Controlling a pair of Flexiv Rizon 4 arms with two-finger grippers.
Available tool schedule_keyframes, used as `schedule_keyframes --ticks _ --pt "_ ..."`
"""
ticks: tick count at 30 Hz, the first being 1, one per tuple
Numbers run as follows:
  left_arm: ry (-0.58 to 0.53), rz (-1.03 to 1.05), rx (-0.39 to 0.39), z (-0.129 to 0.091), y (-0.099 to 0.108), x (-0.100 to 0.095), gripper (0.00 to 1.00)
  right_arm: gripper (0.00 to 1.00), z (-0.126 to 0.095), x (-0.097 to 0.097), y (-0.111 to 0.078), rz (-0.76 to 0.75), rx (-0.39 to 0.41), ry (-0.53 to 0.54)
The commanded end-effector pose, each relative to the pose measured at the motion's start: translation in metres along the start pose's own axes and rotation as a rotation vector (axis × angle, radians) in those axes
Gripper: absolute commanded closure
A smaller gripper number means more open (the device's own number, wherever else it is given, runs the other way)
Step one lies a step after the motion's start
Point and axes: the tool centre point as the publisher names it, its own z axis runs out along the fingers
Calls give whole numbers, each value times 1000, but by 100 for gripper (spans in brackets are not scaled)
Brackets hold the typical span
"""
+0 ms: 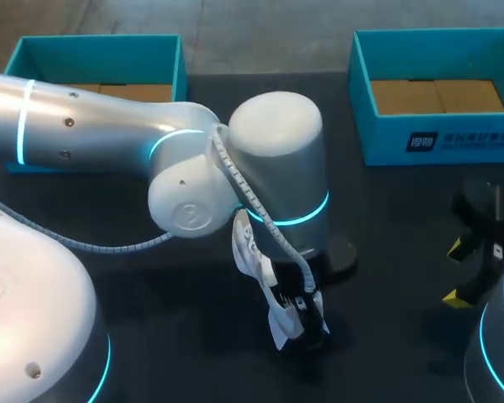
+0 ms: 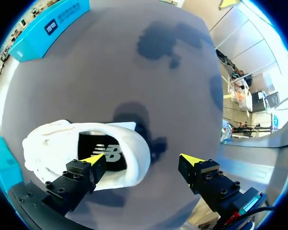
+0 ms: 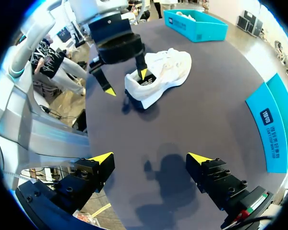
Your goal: Take the shoe out of the shoebox, open the shoe tongue, remove and reinsert the insole, then place the shoe into the shoebox
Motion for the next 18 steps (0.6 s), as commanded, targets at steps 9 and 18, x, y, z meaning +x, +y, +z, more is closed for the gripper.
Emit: schedule_keyframes --ticks 9,18 --pt "-33 -25 -31 37 -9 6 2 0 1 2 -1 0 -1 -5" --pt "-64 -45 -47 45 -9 3 56 0 1 2 -1 0 -1 -5"
